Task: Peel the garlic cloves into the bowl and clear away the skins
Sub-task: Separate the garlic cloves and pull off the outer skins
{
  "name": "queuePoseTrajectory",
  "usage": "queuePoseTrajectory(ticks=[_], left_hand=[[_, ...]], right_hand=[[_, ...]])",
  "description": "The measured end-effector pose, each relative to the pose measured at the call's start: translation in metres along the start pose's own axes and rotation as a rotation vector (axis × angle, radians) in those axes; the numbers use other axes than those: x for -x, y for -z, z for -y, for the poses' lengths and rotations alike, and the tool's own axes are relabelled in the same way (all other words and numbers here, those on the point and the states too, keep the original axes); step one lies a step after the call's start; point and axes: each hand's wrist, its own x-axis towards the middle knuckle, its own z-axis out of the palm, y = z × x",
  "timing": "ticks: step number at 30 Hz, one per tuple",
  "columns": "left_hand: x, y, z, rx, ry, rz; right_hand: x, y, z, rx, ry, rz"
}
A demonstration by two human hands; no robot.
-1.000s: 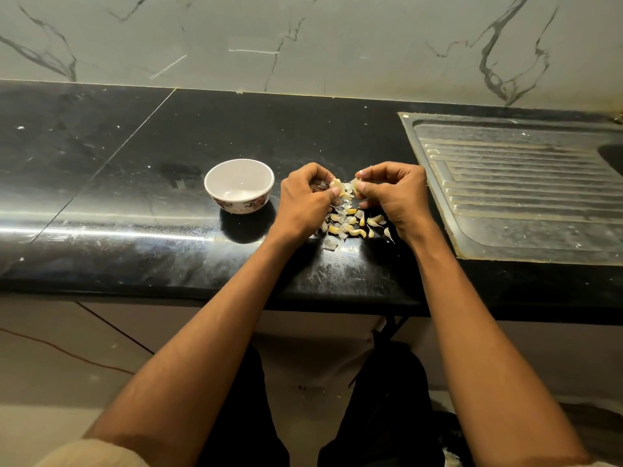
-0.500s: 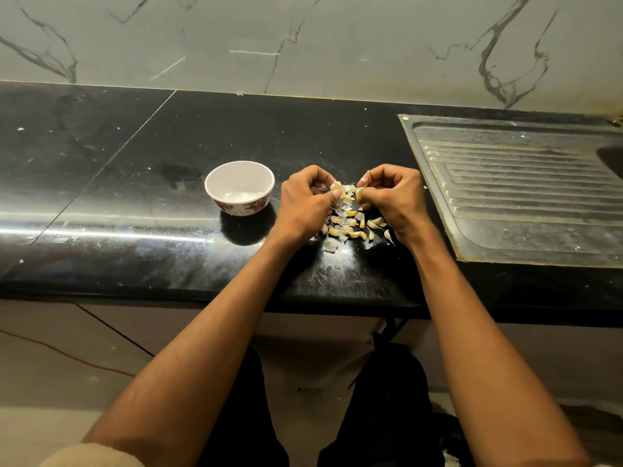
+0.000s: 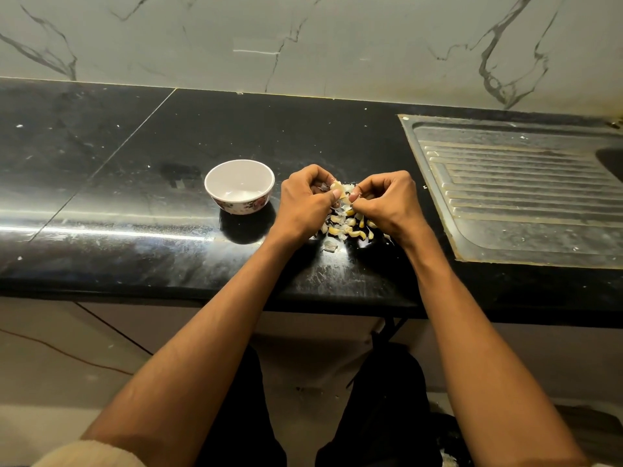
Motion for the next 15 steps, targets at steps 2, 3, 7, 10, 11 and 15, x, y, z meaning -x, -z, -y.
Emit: queuePoseTrajectory(ticks=[2, 3, 7, 10, 11, 15], left_hand=[[-0.0001, 0.0000, -0.0003, 0.003, 0.000, 0.001], [-0.0002, 0.0002, -0.0002, 0.000, 0.001, 0.000], [-0.0002, -0.0002, 0.0006, -0.009, 0.001, 0.005], [0.0002, -0.0002, 0.0004, -0.018, -0.003, 0.000], [0.0000, 0.0000, 0.0005, -0.019, -0.004, 0.000], [0.0006, 0.0011, -0.0009, -0.013, -0.001, 0.001]], right_hand=[[-0.0008, 0.0002, -0.0001, 0.035, 0.009, -0.016], [-0.0013, -0.0002, -0.0004, 0.054, 0.013, -0.020], [-0.0004, -0.0019, 0.0000, 0.057, 0.010, 0.006], [0.0006, 0.0007, 0.0021, -0.019, 0.010, 0.025], [0.0008, 0.0014, 0.0026, -0.043, 0.013, 0.025], [0.0015, 0.0010, 0.0013, -0.058, 0.040, 0.017]])
